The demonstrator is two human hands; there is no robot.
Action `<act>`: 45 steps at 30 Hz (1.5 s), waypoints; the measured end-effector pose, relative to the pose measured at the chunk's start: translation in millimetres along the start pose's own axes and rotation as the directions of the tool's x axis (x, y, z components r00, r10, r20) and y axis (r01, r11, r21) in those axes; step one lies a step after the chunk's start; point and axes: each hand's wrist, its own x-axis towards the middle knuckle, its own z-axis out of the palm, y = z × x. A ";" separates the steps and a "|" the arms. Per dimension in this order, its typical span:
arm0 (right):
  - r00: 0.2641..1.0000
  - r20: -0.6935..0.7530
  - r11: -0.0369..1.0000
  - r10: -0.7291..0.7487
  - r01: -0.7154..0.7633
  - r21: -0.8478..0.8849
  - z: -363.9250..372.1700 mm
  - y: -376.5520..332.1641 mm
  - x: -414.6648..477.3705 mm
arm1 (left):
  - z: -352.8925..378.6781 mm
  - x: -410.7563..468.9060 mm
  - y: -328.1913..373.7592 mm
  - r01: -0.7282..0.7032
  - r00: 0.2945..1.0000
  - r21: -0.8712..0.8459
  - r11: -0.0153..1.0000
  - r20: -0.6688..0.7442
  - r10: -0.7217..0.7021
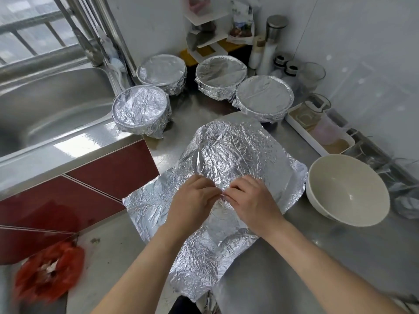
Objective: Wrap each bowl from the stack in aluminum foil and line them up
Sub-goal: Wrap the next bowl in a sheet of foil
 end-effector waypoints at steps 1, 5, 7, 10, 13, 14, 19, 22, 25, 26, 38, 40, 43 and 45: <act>1.000 0.005 0.999 -0.023 0.023 -0.026 0.9 -0.1 -0.2 | 1.8 -0.3 -1.6 0.005 1.000 -0.004 1.000 -0.001 -0.005; 0.999 -0.010 0.996 -0.054 0.053 -0.077 0.7 -1.6 3.7 | 4.7 2.4 -3.1 0.015 1.000 0.022 1.000 -0.017 -0.014; 1.000 -0.011 0.997 -0.028 0.027 -0.068 0.2 -2.4 6.0 | 5.7 5.2 -4.0 0.034 0.999 0.032 0.999 -0.035 -0.033; 1.000 0.002 0.998 0.002 -0.002 -0.061 0.0 -1.9 4.7 | 4.3 7.8 -7.7 0.061 0.998 0.041 0.997 -0.023 -0.060; 0.999 0.011 0.999 0.032 -0.032 -0.029 -2.4 0.7 1.8 | -1.5 7.0 -15.4 0.086 0.996 0.042 0.995 -0.027 -0.085; 0.999 0.018 0.999 0.043 -0.043 -0.015 -3.6 1.4 1.4 | -3.7 6.8 -17.6 0.101 0.995 0.038 0.994 -0.023 -0.100; 0.999 0.016 0.999 0.036 -0.036 0.019 -4.8 -0.8 3.1 | -12.4 8.8 -17.9 0.096 0.994 0.013 0.995 0.042 -0.096; 0.999 -0.004 0.999 0.033 -0.033 0.001 -3.7 -1.6 3.5 | -11.9 9.0 -14.7 0.079 0.994 -0.009 0.997 0.071 -0.078; 1.000 -0.010 1.000 0.025 -0.025 -0.007 -1.4 -1.0 4.7 | -10.9 9.8 -15.1 0.078 0.994 -0.022 0.997 0.073 -0.076; 1.000 -0.010 1.000 0.022 -0.022 -0.006 -0.7 -1.1 5.3 | -10.5 10.7 -15.1 0.078 0.994 -0.025 0.997 0.077 -0.076; 0.997 0.073 1.000 0.006 -0.006 -0.002 -5.1 10.7 3.1 | -12.8 12.5 -18.3 0.109 0.993 -0.026 0.994 0.055 -0.108; 0.998 0.054 1.000 0.017 -0.017 0.010 -6.5 12.3 -0.7 | -15.1 14.5 -15.4 0.131 0.990 -0.008 0.991 0.049 -0.131; 0.999 0.018 0.999 0.046 -0.047 0.014 -7.1 12.7 -4.3 | -15.1 16.3 -3.4 0.073 0.995 -0.019 0.997 0.064 -0.072; 0.995 -0.014 0.995 0.102 -0.102 0.021 -6.7 14.2 -5.6 | -12.8 14.4 4.3 0.026 0.997 -0.039 0.999 0.075 -0.023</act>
